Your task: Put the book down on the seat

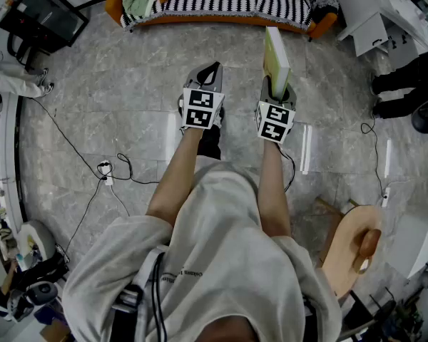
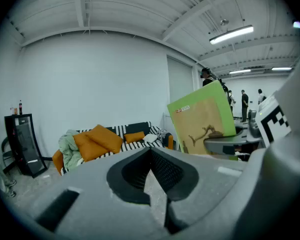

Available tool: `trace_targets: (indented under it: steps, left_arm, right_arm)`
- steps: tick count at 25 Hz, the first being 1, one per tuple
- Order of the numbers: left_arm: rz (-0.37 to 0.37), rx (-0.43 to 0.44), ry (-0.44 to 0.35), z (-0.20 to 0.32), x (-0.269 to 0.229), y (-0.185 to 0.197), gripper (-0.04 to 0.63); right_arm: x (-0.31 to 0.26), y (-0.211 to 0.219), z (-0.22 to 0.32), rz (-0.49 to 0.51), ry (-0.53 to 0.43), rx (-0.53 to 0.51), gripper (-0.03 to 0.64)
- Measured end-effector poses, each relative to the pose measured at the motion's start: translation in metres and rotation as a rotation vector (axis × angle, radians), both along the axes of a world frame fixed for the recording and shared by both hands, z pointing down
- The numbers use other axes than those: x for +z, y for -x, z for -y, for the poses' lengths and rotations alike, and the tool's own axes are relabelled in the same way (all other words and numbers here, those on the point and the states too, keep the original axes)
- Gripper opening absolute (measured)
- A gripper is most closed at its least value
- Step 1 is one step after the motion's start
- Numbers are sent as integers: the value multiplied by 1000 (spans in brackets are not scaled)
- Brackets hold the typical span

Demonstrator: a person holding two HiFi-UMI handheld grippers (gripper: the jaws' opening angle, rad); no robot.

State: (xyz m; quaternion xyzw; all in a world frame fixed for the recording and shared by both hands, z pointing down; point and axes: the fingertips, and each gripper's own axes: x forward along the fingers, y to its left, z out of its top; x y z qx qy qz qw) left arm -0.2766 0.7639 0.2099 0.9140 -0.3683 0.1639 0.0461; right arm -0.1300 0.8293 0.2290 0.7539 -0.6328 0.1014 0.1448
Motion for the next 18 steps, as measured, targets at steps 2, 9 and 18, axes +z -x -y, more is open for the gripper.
trace_targets:
  steps: [2,9,18]
  left_arm:
    - [-13,-7,-3,16,-4,-10,9]
    - [-46,3,15,67,-1,-44,9]
    - [-49,42,49,145,9,-63,9]
  right_arm:
    - [1,-5,13,-6,10,-11,123]
    - [12,-25,55,-15,53,-22,123]
    - [7,-43,127,-20,38,13,127]
